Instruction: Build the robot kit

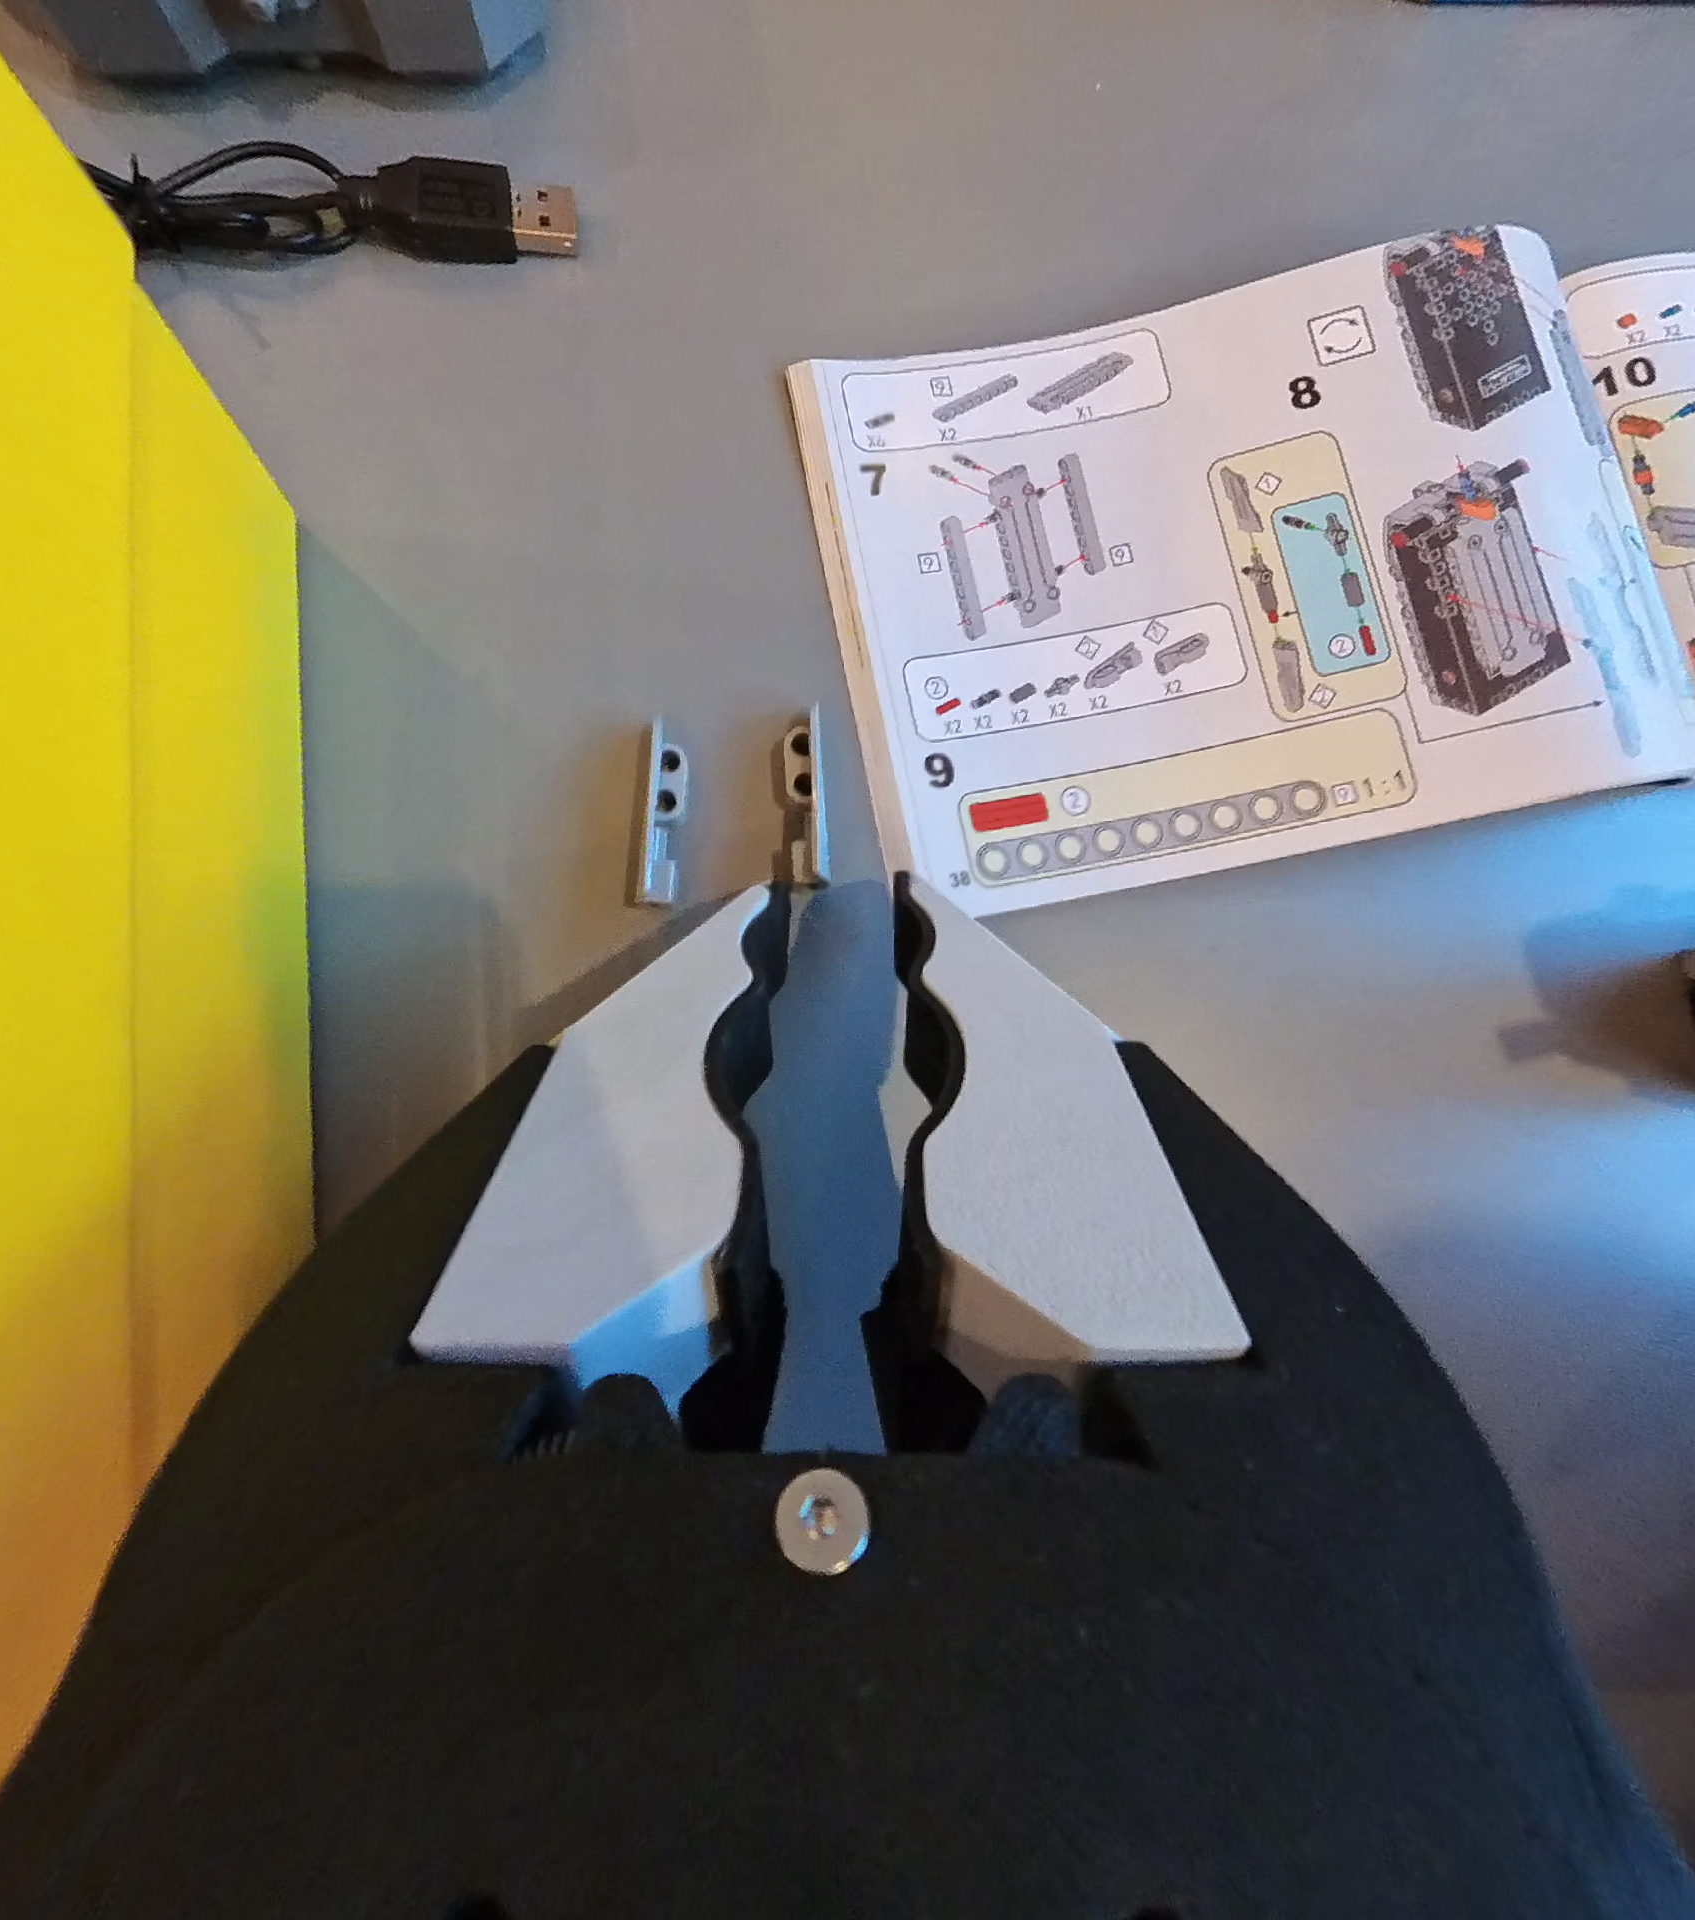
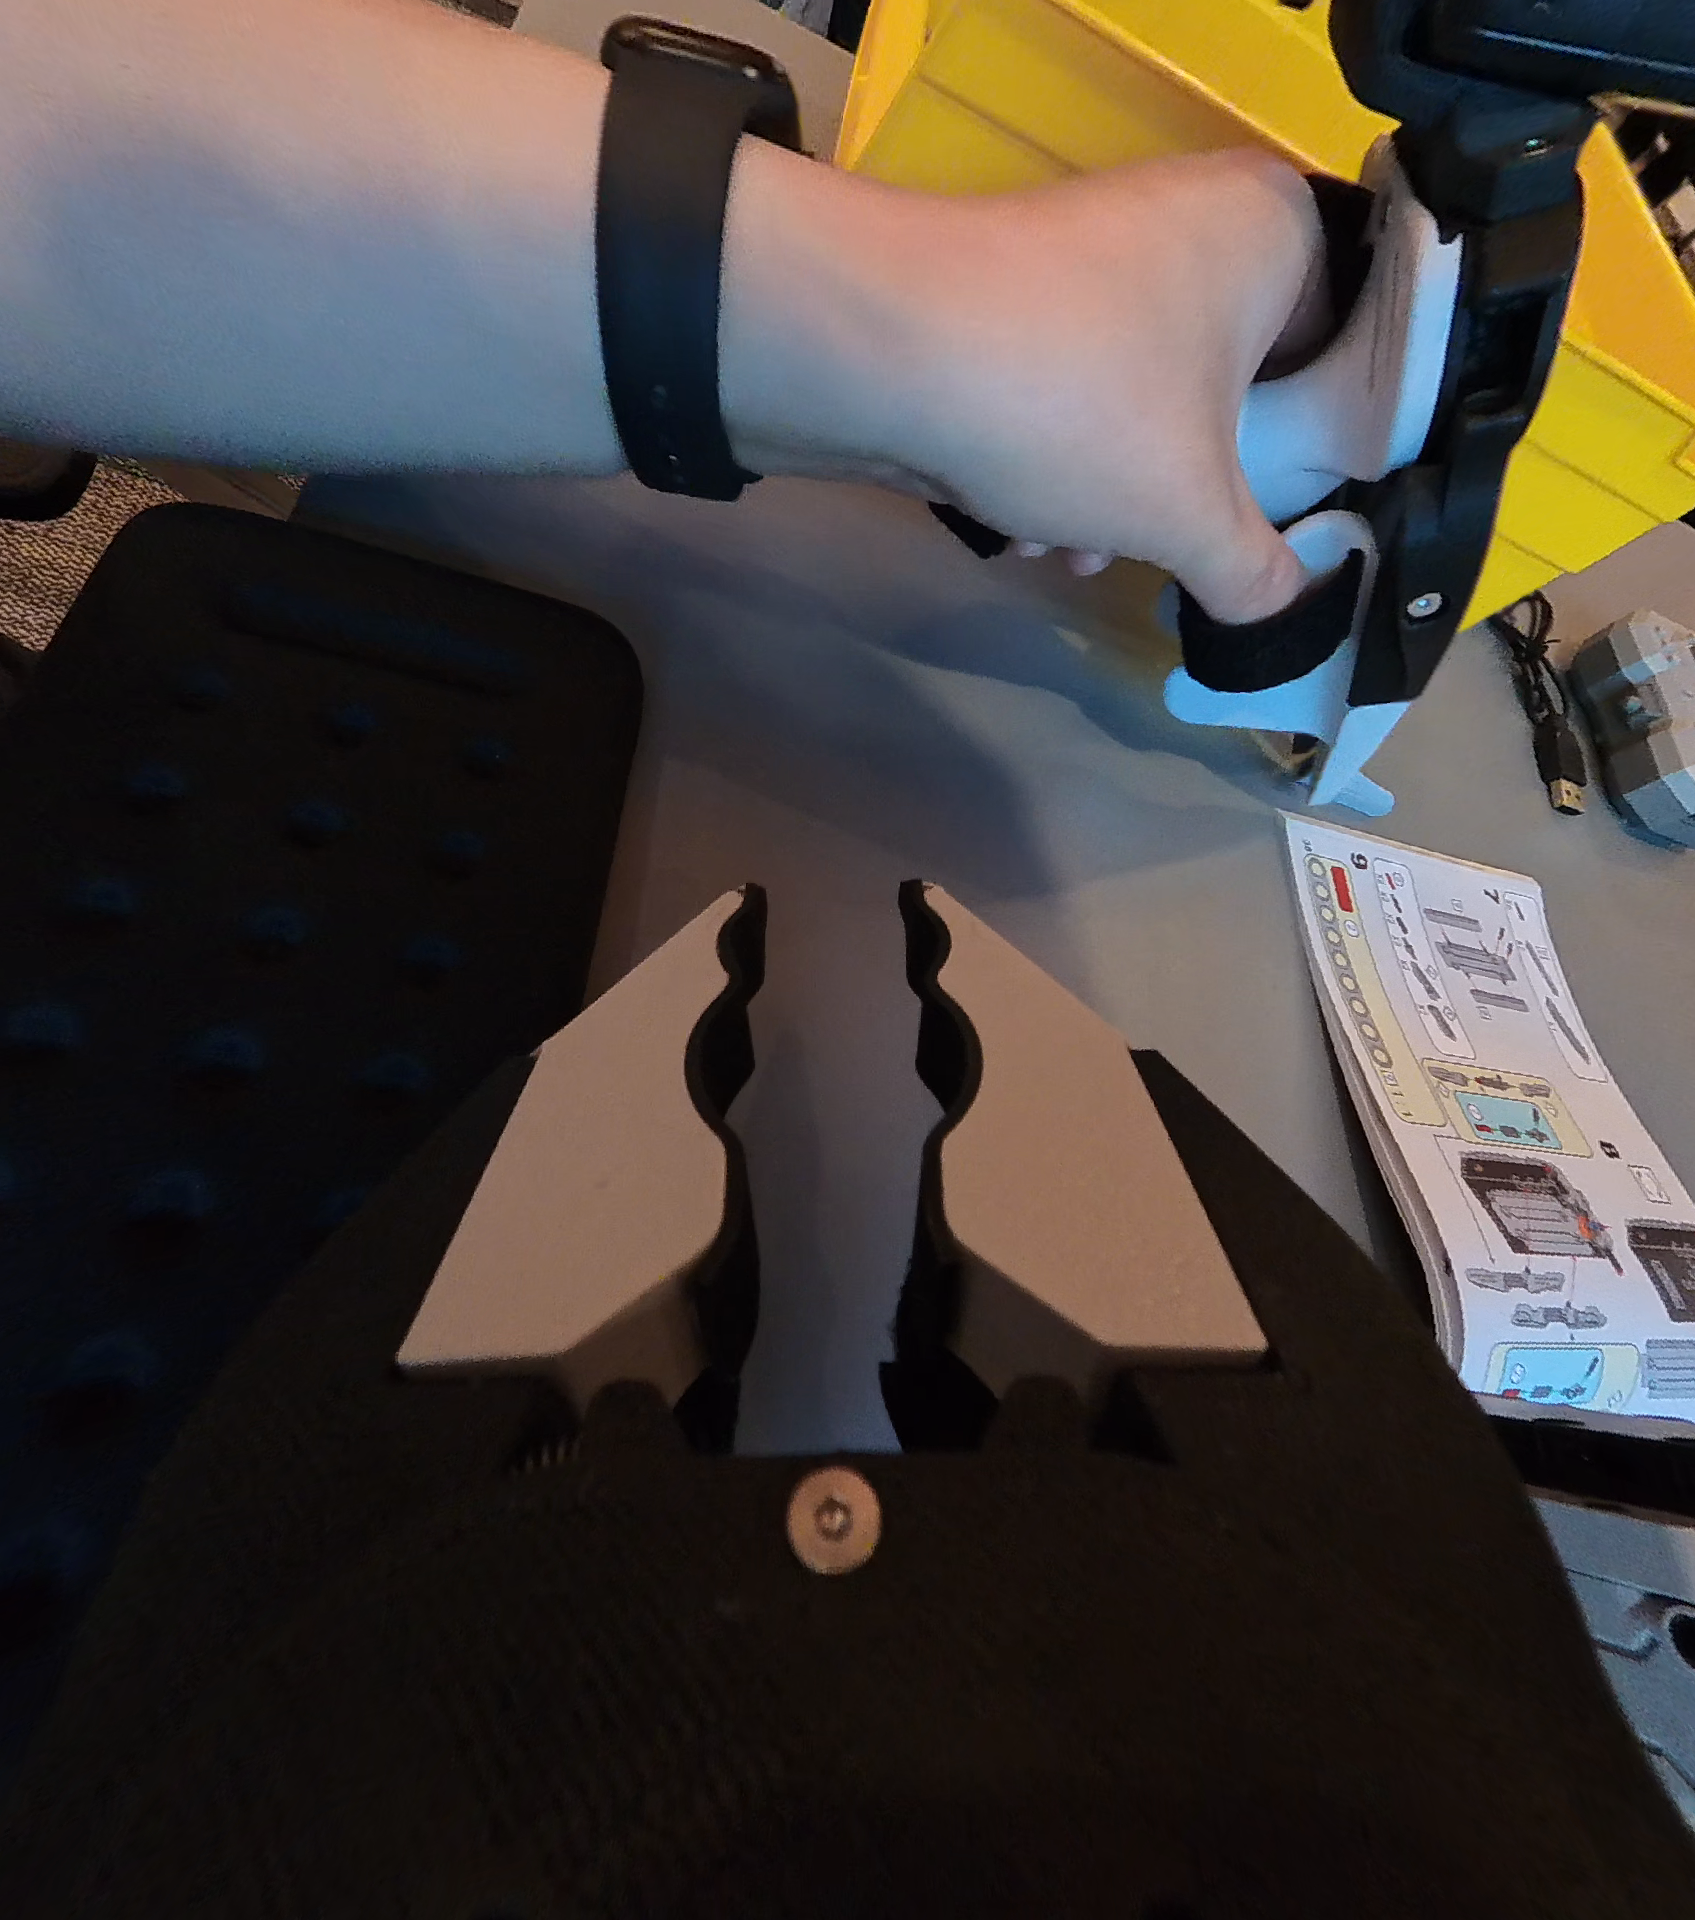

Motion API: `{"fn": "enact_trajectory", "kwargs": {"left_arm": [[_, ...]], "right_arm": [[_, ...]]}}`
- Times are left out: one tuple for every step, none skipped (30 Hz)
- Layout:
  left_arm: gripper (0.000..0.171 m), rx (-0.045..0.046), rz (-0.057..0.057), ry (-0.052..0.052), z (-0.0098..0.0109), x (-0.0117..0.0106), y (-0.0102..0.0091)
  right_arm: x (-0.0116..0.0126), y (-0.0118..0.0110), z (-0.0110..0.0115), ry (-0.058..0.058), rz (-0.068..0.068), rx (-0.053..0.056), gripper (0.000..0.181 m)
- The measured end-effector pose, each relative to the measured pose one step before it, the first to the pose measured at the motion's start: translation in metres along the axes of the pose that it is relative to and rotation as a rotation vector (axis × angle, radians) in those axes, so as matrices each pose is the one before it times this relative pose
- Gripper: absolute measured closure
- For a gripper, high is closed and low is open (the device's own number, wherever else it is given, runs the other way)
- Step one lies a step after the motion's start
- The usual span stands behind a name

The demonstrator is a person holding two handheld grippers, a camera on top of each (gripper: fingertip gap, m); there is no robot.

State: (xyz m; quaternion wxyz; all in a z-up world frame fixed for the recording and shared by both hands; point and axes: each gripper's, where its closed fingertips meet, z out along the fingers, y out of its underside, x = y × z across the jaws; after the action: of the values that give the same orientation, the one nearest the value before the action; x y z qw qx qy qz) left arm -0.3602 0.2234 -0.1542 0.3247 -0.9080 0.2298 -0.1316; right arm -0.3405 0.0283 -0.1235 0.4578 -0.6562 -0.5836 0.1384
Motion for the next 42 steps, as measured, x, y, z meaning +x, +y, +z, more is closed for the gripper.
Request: {"fn": "enact_trajectory", "kwargs": {"left_arm": [[0.154,-0.00005,0.0076,-0.0088,-0.00167,-0.00075,0.00191],[0.154,0.00175,0.008,-0.0029,-0.00215,0.00025,0.00177],[0.155,0.00748,0.0066,-0.0028,-0.00289,0.00045,0.00104],[0.156,0.01499,0.008,-0.0055,-0.00407,0.00023,-0.0001],[0.158,0.02234,0.0113,-0.006,-0.00531,0.00061,-0.00138],[0.159,0.03014,0.0132,-0.0021,-0.00641,0.00145,-0.00302],[0.159,0.0389,0.0121,0.0015,-0.00754,0.00226,-0.00472],[0.158,0.05215,0.0116,0.007,-0.00869,0.0031,-0.0074],[0.156,0.06875,0.0176,0.0177,-0.00933,0.00503,-0.0102],[0.156,0.07053,0.0237,0.0121,-0.00936,0.00434,-0.01053],[0.155,0.0624,0.0239,-0.008,-0.00874,0.00091,-0.00933],[0.151,0.05643,0.0191,-0.0096,-0.00822,-0.00004,-0.00866],[0.148,0.05384,0.0136,-0.002,-0.008,0.00002,-0.00842],[0.147,0.04706,0.0079,-0.0047,-0.00774,-0.00129,-0.00762],[0.145,0.04335,0.0082,-0.005,-0.00737,-0.00202,-0.00721],[0.143,0.04157,0.0117,-0.0099,-0.00687,-0.00312,-0.00683],[0.142,0.03654,0.0128,-0.0191,-0.00686,-0.00484,-0.00667],[0.141,0.03916,0.0136,-0.0181,-0.00712,-0.00494,-0.00767],[0.139,0.04382,0.019,-0.0164,-0.007,-0.0049,-0.00798],[0.134,0.04331,0.0237,-0.0276,-0.00677,-0.00653,-0.00731],[0.129,0.04246,0.0212,-0.0381,-0.00593,-0.00828,-0.00742],[0.127,0.02517,0.0166,-0.0275,-0.00491,-0.00767,-0.00566],[0.125,0.00008,0.0069,-0.0052,-0.00327,-0.0056,-0.00289],[0.12,-0.0165,-0.0083,0.0026,-0.00191,-0.00563,-0.00067],[0.115,-0.0255,-0.017,0.0011,-0.00105,-0.00685,0.00096],[0.111,-0.02596,-0.0163,0.0043,-0.00062,-0.00745,0.00166],[0.11,-0.02281,-0.0123,0.0077,-0.00032,-0.00798,0.00177],[0.108,-0.01806,-0.0069,0.0025,-0.00031,-0.00953,0.00157],[0.108,-0.0217,0.0034,0.005,-0.00029,-0.0095,0.002],[0.111,-0.03343,0.0168,0.0174,0.00029,-0.00762,0.00366],[0.111,-0.04535,0.0291,0.011,0.00102,-0.00858,0.00581],[0.111,-0.05397,0.0338,-0.015,0.00127,-0.01249,0.00764],[0.113,-0.05441,0.0374,-0.0044,0.00187,-0.01012,0.00836],[0.115,-0.05387,0.0317,0.0098,0.00257,-0.00714,0.00846],[0.115,-0.04547,0.0148,-0.0037,0.00274,-0.00902,0.00742],[0.117,-0.03031,0.0076,0.0095,0.00316,-0.00701,0.00581],[0.121,-0.02321,-0.0013,0.0277,0.0032,-0.00438,0.0044],[0.123,-0.01458,-0.0133,0.0205,0.00281,-0.0057,0.00256],[0.125,-0.00862,-0.0165,0.0271,0.00246,-0.00435,0.00115],[0.126,-0.01428,-0.0172,0.0435,0.0025,-0.00118,0.00137],[0.125,-0.03105,-0.0156,0.056,0.00294,0.00111,0.00318],[0.128,-0.04261,-0.0071,0.0582,0.00284,0.00206,0.00422]], "right_arm": [[-0.00011,0.00024,0.0001,-0.0005,-0.0008,-0.0011,0.155],[0.00007,0.00022,0.00002,0.0005,-0.0009,-0.0015,0.155],[0.00013,0.00016,0.00001,0.001,-0.0005,-0.0006,0.155],[0.00003,0.00016,0.00002,-0.0002,0.0003,0.0,0.155],[0.00006,0.00003,0.00008,-0.0003,0.0012,-0.0001,0.155],[0.00004,0.00002,0.00005,-0.0006,0.0011,0.0004,0.155],[-0.00013,0.00007,0.0001,-0.0009,0.0008,0.0001,0.155],[-0.00011,-0.00002,0.00005,-0.0006,0.0,-0.0003,0.155],[-0.00013,-0.00001,0.00009,-0.0001,-0.0004,0.0001,0.155],[-0.00012,-0.00019,0.00009,-0.0003,-0.0005,0.0009,0.155],[-0.00023,-0.00008,0.00003,-0.0009,-0.0002,0.0,0.155],[-0.00012,0.00015,0.00019,-0.0001,-0.0003,-0.0009,0.155],[-0.00002,0.00022,0.00016,0.0,0.0001,-0.0009,0.155],[0.00005,0.00012,0.00013,-0.0003,0.0006,-0.0002,0.155],[-0.00007,0.00012,0.00008,-0.0005,0.0008,-0.0003,0.155],[0.00007,-0.00002,0.00006,0.0002,0.0008,0.0002,0.155],[0.00001,-0.00014,0.00007,0.0005,0.0008,0.001,0.155],[-0.00005,-0.00027,0.00004,-0.0002,0.0009,0.0014,0.155],[-0.00012,-0.00025,0.00003,-0.0004,0.0013,0.0012,0.155],[0.00008,-0.00003,0.00002,0.0012,0.0013,0.0002,0.155],[0.00042,-0.00016,-0.00001,0.003,0.0004,0.0006,0.155],[0.00052,-0.0002,-0.00011,0.0025,0.0007,0.0013,0.155],[0.00043,-0.00011,0.00003,0.0016,0.0023,0.0013,0.155],[0.00054,0.00013,-0.00012,0.002,0.0035,0.0006,0.155],[0.00084,0.00003,-0.00007,0.0027,0.0037,0.0009,0.155],[0.00075,-0.00006,-0.00002,0.0023,0.0041,0.0015,0.155],[0.00067,-0.00008,-0.00006,0.0025,0.0046,0.0016,0.155],[0.00069,-0.00049,-0.00023,0.0031,0.003,0.0036,0.155],[0.00056,-0.00073,-0.00025,0.0021,0.0008,0.0056,0.155],[0.00044,-0.00055,-0.00026,0.002,0.0003,0.0044,0.155],[0.00064,-0.00018,-0.00026,0.0034,0.0004,0.002,0.155],[0.00045,0.0,0.00001,0.0023,-0.0001,0.0005,0.155],[0.00034,0.00016,0.00034,0.0009,-0.0008,0.0007,0.155],[0.00002,0.00074,0.00041,-0.0003,-0.0007,-0.0012,0.155],[0.0002,0.00112,0.00064,-0.0005,-0.0003,-0.0044,0.155],[0.00013,0.00118,0.00064,0.0005,-0.0008,-0.0049,0.155],[0.00016,0.00088,0.00052,0.0003,-0.0016,-0.0035,0.155],[-0.00002,0.00045,0.0004,0.0001,-0.0021,-0.0017,0.155],[-0.00014,0.00042,0.00047,-0.0008,-0.0022,-0.0005,0.155],[-0.00036,0.00031,0.00047,-0.0022,-0.0018,-0.0007,0.155],[-0.00018,0.00054,0.00055,-0.001,-0.0013,-0.0008,0.156],[0.00015,0.00054,0.00052,0.0,-0.0006,-0.0008,0.156]]}}
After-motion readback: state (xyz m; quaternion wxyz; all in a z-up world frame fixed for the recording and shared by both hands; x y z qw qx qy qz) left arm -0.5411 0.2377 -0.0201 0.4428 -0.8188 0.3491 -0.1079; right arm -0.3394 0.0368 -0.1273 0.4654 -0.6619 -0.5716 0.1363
